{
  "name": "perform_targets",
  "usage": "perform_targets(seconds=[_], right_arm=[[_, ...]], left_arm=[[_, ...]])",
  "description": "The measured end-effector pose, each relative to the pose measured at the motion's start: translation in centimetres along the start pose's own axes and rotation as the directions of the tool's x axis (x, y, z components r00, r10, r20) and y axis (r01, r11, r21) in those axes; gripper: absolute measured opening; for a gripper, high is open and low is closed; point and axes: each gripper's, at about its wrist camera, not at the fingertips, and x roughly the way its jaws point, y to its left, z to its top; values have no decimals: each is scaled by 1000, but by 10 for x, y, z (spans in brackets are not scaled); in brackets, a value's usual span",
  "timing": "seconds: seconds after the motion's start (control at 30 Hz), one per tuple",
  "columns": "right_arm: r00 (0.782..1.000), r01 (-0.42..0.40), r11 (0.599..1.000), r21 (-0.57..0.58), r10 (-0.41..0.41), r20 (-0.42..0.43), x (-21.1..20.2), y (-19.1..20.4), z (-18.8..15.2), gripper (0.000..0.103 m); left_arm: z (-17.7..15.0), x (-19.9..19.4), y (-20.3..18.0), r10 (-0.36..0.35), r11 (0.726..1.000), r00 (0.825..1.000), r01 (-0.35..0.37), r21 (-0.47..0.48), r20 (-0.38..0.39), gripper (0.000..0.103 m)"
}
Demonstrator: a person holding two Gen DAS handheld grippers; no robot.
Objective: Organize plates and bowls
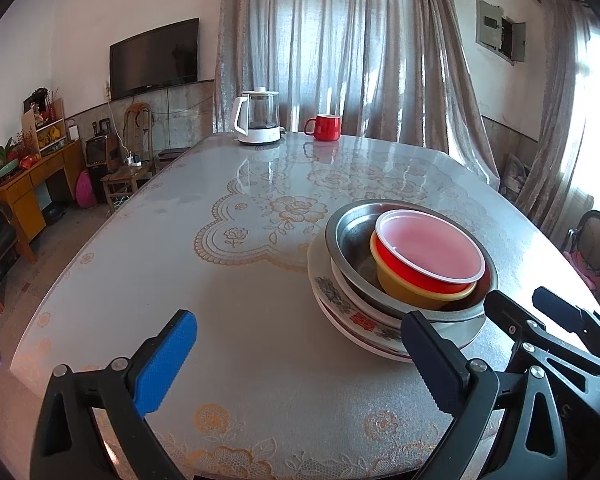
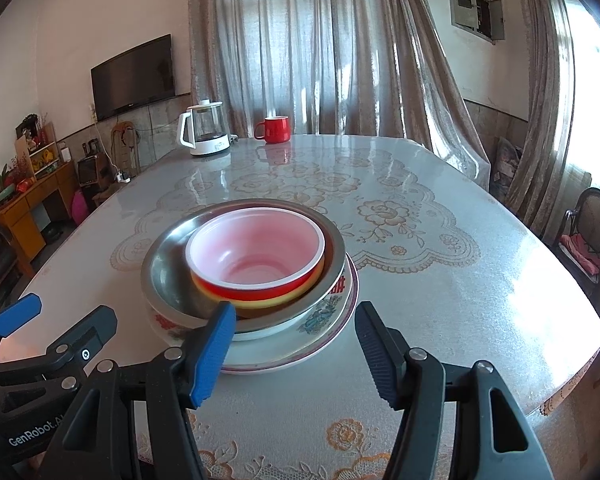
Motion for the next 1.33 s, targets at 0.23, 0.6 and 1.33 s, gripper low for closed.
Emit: perform_targets(seconds=[0.23,0.6,1.33], right_arm=[[1000,-1,1000,-2,1,-3,1,1,1,63],[1000,-4,1000,-7,4,-4,5,3,1,63],[1000,-4,1000,-6,4,2,8,2,3,63]], left_arm=[[0,1,1,1,1000,1000,-1,-3,-5,103],[0,1,1,0,1000,1000,0,-3,1,103],[3,-5,0,-34,999,998,35,-5,49,101]])
